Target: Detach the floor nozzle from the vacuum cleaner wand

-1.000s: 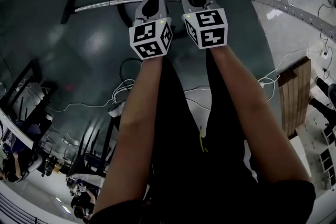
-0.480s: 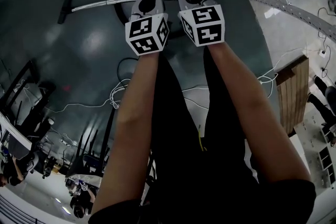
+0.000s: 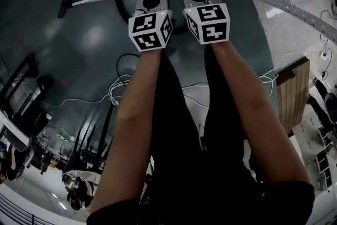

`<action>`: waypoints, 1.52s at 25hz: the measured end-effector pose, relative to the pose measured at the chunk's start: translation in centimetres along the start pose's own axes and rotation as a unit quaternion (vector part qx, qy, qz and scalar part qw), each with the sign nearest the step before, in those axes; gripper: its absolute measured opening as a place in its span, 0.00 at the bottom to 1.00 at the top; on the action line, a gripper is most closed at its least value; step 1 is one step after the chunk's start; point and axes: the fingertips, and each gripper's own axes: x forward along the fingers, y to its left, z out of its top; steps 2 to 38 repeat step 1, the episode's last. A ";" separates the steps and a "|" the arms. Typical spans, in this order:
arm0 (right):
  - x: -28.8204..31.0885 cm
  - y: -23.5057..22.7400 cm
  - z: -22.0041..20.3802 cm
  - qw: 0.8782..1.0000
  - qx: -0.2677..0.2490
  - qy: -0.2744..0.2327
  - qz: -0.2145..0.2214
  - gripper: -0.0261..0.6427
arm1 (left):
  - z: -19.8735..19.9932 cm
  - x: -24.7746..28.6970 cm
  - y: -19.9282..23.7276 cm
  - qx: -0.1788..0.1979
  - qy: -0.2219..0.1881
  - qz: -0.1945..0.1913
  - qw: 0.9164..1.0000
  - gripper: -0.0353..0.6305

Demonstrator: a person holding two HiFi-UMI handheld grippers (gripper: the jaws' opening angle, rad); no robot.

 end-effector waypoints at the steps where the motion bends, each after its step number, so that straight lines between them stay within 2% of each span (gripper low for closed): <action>1: 0.1 0.0 0.0 1.000 0.000 0.000 -0.001 0.03 | 0.0 0.1 0.0 0.001 0.000 -0.003 1.000 0.07; 38: 0.1 0.0 0.0 1.000 0.000 0.000 -0.001 0.03 | 0.0 0.1 0.0 0.001 0.000 -0.003 1.000 0.07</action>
